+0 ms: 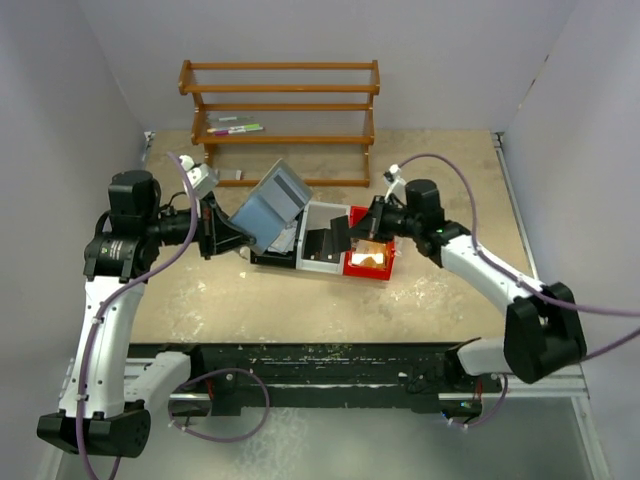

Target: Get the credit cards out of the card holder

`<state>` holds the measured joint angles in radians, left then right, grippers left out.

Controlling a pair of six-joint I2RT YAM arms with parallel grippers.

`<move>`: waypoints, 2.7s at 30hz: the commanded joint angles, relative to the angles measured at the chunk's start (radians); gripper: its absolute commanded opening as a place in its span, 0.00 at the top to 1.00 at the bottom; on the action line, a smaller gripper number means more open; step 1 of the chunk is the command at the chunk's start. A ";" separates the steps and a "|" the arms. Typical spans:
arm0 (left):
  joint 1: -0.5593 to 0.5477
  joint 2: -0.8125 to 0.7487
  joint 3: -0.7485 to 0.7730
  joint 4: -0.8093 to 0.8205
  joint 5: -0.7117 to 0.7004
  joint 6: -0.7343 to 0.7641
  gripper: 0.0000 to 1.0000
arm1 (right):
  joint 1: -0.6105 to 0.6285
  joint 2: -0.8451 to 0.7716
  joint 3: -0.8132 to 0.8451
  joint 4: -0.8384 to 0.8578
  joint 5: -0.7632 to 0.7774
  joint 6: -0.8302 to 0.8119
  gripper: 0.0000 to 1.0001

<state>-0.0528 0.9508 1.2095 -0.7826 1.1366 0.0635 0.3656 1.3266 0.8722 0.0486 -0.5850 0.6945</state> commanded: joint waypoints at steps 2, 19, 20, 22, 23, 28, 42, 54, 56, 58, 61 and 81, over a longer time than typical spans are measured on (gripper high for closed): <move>0.002 -0.023 0.043 0.038 0.070 -0.012 1.00 | 0.117 0.099 0.042 0.144 0.239 0.091 1.00; 0.002 -0.037 0.033 0.051 0.181 -0.074 1.00 | 0.220 0.364 0.254 0.089 0.394 0.082 0.63; 0.002 -0.037 0.033 0.050 0.187 -0.075 1.00 | 0.220 0.345 0.261 0.065 0.395 0.065 0.58; 0.002 -0.037 0.035 0.053 0.198 -0.079 1.00 | 0.220 0.293 0.287 -0.004 0.387 0.031 0.48; 0.002 -0.036 0.036 0.054 0.203 -0.080 1.00 | 0.220 0.257 0.294 -0.041 0.365 0.015 0.44; 0.002 -0.034 0.039 0.055 0.222 -0.086 1.00 | 0.189 0.011 0.246 0.130 0.171 -0.014 0.27; 0.002 -0.032 0.034 0.070 0.242 -0.123 1.00 | 0.136 -0.093 0.174 0.878 -0.297 0.298 0.01; 0.002 -0.009 0.033 0.064 0.246 -0.134 1.00 | 0.296 -0.032 0.280 0.711 -0.271 0.125 0.28; 0.002 -0.001 0.029 0.062 0.243 -0.134 1.00 | 0.311 -0.023 0.292 0.640 -0.247 0.095 0.38; 0.002 0.005 0.026 0.060 0.241 -0.132 1.00 | 0.324 -0.017 0.309 0.567 -0.221 0.050 0.51; 0.002 0.008 0.023 0.055 0.231 -0.126 1.00 | 0.353 -0.032 0.325 0.451 -0.141 -0.046 0.85; 0.002 0.050 -0.050 0.134 -0.214 -0.288 1.00 | 0.478 -0.024 0.270 0.456 -0.051 -0.023 0.95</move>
<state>-0.0528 1.0100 1.1625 -0.7403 1.0435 -0.1833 0.7879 1.3033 1.1259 0.5018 -0.6228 0.6693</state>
